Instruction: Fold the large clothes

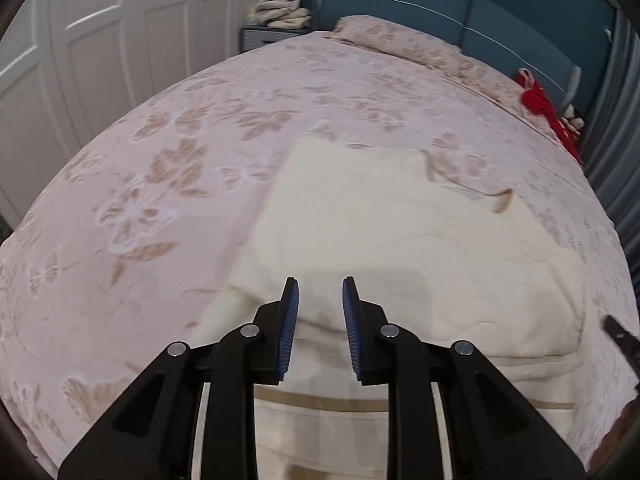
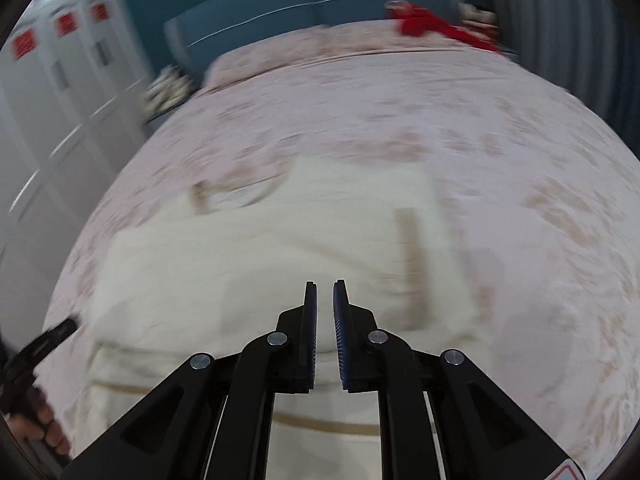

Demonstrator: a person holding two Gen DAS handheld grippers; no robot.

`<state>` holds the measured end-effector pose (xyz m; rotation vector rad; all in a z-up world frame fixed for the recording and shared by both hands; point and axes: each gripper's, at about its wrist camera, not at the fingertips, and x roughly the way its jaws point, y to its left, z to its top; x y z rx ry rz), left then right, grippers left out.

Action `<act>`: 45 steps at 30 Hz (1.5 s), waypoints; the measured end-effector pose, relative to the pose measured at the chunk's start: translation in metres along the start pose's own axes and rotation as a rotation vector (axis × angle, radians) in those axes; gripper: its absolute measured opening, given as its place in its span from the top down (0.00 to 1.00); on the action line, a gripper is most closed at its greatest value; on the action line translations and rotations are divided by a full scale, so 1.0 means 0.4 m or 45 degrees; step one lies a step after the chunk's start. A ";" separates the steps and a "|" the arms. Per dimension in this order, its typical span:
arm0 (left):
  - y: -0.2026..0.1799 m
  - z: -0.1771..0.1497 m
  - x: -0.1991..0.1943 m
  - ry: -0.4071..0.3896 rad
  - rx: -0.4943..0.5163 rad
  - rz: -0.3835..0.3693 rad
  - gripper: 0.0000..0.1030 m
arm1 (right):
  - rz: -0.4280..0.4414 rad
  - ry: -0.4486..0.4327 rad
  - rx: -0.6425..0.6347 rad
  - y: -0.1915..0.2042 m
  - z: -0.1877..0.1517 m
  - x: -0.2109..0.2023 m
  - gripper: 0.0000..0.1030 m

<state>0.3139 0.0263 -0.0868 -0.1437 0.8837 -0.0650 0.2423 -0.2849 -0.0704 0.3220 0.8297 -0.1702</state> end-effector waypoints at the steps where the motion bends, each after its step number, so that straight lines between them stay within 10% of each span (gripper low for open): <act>1: -0.016 -0.001 0.003 0.004 0.009 0.000 0.79 | 0.024 0.015 -0.034 0.037 -0.007 0.017 0.89; 11: -0.108 -0.044 0.131 0.118 0.084 0.024 0.79 | 0.056 0.193 -0.040 0.109 -0.100 0.199 0.96; 30: -0.118 -0.130 0.181 0.038 0.191 0.058 0.79 | 0.071 0.141 -0.067 0.089 -0.159 0.236 1.00; 45: 0.054 0.026 0.055 0.051 0.172 -0.032 0.62 | 0.060 0.232 -0.230 0.044 -0.055 0.099 0.93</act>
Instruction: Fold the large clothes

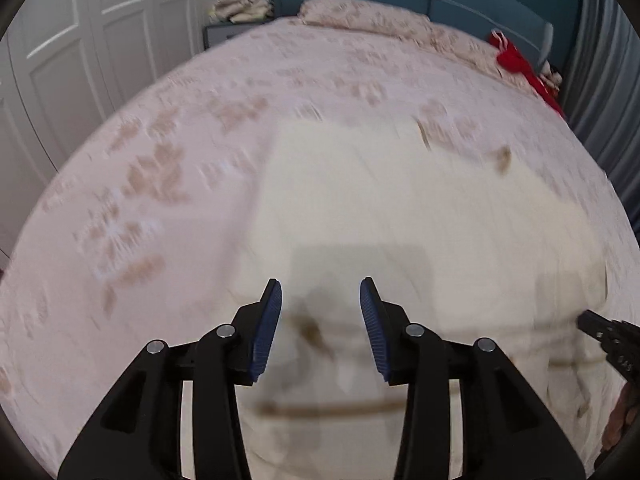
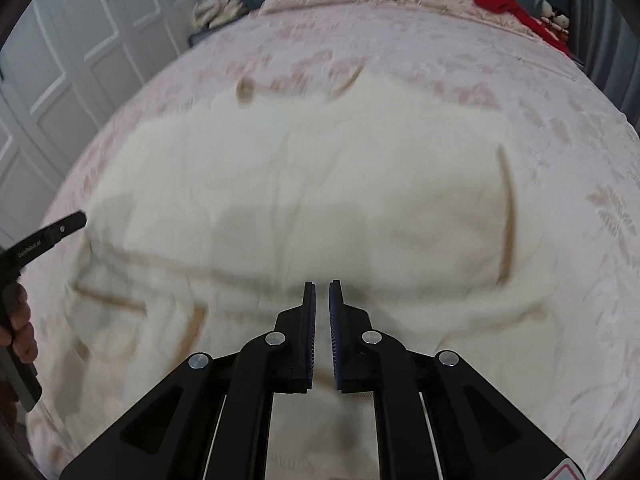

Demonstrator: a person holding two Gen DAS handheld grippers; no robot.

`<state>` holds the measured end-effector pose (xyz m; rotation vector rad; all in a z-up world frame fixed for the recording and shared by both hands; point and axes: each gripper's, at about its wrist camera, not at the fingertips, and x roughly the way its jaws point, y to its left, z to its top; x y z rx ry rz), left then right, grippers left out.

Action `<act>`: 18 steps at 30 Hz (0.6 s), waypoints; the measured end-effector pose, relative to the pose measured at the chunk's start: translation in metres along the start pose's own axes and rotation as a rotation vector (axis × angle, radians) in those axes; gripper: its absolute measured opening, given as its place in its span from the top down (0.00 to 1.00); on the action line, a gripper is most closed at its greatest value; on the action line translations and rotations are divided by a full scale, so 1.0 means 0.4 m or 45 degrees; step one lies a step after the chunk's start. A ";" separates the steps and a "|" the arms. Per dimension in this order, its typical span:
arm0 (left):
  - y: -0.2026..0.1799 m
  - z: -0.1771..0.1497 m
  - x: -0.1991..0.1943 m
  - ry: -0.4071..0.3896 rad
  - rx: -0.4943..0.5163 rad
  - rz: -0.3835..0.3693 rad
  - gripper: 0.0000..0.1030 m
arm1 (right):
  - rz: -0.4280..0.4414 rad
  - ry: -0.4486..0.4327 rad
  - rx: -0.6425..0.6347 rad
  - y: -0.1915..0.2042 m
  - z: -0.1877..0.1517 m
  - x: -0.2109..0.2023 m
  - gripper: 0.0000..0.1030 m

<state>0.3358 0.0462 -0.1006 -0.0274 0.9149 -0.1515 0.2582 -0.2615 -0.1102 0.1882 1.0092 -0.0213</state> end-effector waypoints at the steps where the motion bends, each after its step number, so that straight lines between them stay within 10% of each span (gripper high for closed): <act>1: 0.005 0.032 -0.002 -0.018 -0.003 -0.006 0.62 | 0.008 -0.028 0.010 -0.001 0.034 -0.006 0.92; 11: -0.041 0.342 0.179 -0.021 -0.069 0.005 0.62 | 0.338 -0.088 0.056 0.140 0.398 0.177 0.92; 18: 0.005 0.347 0.390 0.142 -0.134 0.106 0.62 | 0.392 0.064 0.070 0.245 0.513 0.399 0.90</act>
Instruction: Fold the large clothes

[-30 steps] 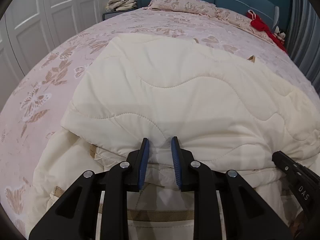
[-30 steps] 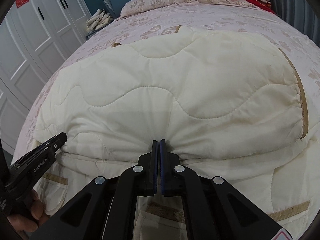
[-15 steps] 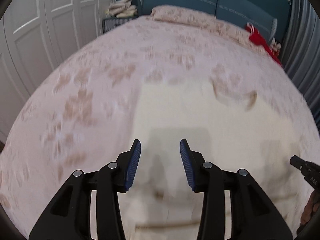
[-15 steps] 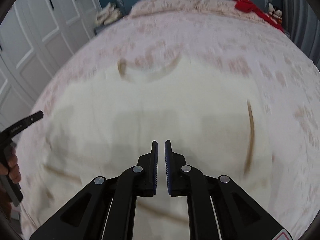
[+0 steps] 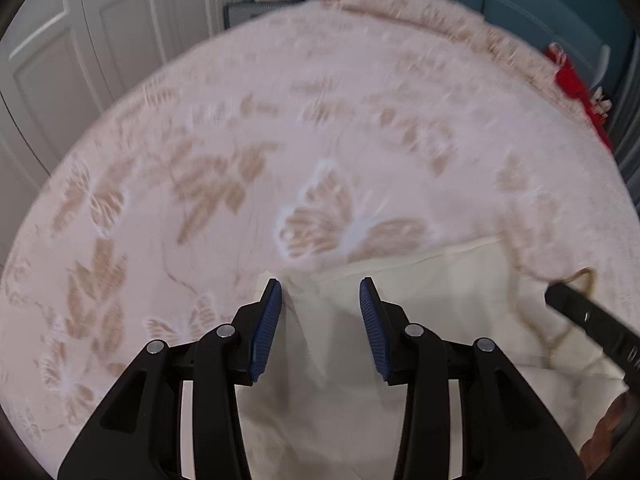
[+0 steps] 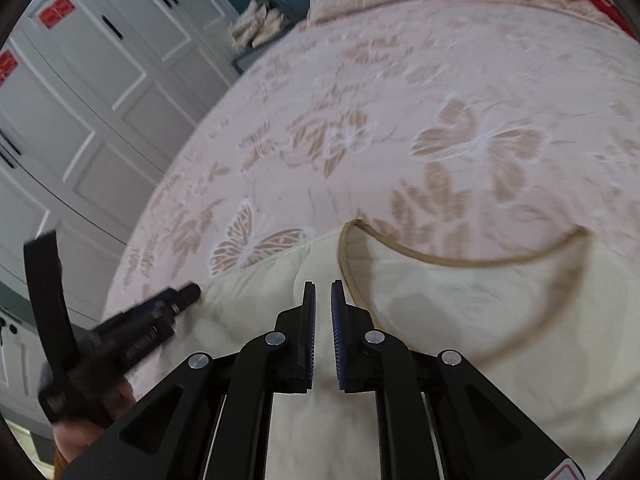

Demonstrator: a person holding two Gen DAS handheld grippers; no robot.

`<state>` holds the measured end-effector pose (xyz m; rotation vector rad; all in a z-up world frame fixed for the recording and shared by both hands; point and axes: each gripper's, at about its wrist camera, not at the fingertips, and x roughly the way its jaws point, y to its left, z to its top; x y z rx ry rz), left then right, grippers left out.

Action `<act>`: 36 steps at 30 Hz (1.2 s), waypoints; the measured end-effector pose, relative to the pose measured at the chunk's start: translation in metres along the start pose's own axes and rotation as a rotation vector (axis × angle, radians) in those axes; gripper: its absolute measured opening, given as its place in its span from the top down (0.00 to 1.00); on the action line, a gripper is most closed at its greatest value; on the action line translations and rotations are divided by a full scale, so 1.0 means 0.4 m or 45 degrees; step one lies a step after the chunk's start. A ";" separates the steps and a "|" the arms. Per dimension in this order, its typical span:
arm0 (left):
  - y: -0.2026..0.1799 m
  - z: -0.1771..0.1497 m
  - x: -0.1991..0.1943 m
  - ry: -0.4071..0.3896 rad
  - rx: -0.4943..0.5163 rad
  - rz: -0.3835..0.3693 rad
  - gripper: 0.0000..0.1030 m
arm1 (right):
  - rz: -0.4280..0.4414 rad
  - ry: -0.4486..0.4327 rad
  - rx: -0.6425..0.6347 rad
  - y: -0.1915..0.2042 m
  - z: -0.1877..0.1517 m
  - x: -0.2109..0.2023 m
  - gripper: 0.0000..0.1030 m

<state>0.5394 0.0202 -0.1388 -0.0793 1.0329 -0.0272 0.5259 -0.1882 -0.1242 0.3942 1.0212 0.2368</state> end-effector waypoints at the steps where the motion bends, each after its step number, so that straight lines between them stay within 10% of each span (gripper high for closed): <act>1: 0.008 -0.008 0.019 0.009 -0.007 0.000 0.62 | -0.011 0.027 -0.007 0.002 0.006 0.036 0.89; 36: -0.031 -0.086 0.071 -0.227 0.165 0.178 0.58 | -0.353 -0.067 -0.232 0.023 -0.022 0.134 0.98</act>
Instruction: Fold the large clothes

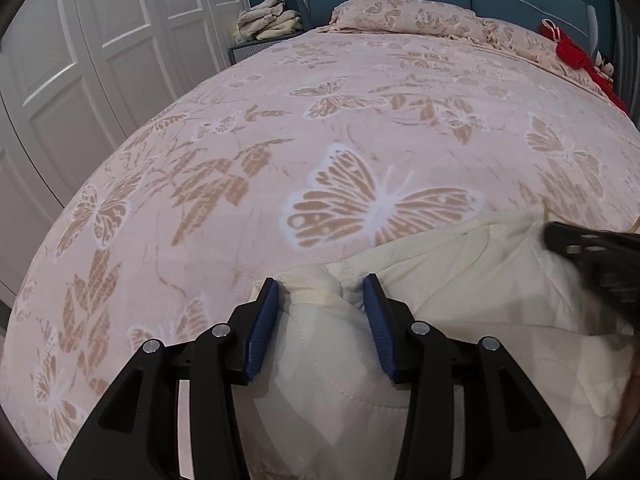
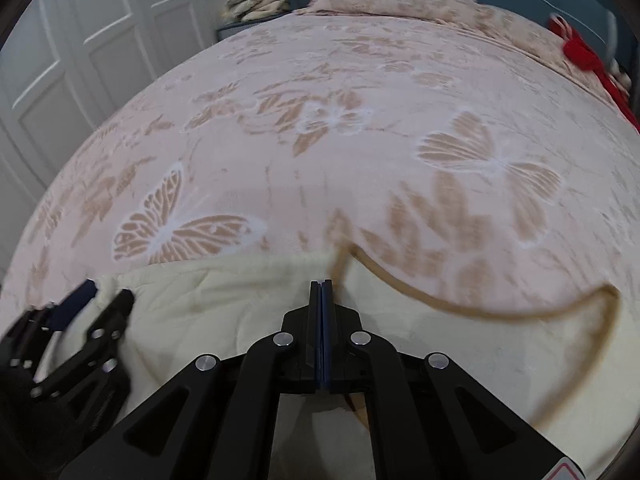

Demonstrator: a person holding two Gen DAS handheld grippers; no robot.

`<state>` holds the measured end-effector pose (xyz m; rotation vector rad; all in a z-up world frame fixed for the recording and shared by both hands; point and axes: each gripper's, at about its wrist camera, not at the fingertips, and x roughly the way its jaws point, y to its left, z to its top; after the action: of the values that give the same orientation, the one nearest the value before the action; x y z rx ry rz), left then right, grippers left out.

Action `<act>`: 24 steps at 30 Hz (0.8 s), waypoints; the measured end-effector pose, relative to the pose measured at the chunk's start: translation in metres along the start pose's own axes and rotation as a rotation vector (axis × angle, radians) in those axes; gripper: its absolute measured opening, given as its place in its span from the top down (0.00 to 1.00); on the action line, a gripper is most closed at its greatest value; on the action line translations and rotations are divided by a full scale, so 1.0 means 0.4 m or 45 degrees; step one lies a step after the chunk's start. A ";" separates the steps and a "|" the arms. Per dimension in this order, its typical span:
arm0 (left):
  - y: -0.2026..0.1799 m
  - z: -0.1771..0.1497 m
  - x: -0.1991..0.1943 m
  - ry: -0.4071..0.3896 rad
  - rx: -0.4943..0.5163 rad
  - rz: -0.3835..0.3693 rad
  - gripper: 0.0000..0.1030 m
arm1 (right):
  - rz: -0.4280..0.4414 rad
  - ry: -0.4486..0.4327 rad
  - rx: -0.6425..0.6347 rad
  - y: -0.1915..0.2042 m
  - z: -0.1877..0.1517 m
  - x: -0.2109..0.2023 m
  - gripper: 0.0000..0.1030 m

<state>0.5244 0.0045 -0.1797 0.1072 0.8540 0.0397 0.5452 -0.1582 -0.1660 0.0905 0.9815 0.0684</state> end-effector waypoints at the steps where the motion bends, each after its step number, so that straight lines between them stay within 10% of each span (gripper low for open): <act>1: 0.008 0.004 -0.005 0.007 -0.013 -0.027 0.57 | 0.011 -0.025 0.030 -0.024 -0.010 -0.042 0.96; 7: -0.001 0.053 -0.151 -0.043 -0.086 -0.255 0.49 | -0.088 -0.186 0.328 -0.333 -0.113 -0.269 0.70; 15: -0.433 0.139 -0.233 0.064 0.080 -0.698 0.28 | -0.165 -0.144 0.647 -0.631 -0.233 -0.309 0.75; 19: -0.601 0.113 -0.147 0.210 0.155 -0.601 0.29 | -0.134 -0.122 0.682 -0.669 -0.269 -0.283 0.88; 24: -0.684 0.066 -0.101 0.240 0.316 -0.424 0.67 | -0.183 -0.107 0.611 -0.660 -0.287 -0.264 0.98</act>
<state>0.5158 -0.2727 -0.1623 0.1950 1.0534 -0.3743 0.3954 -0.4260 -0.1704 0.4590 0.9013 -0.3029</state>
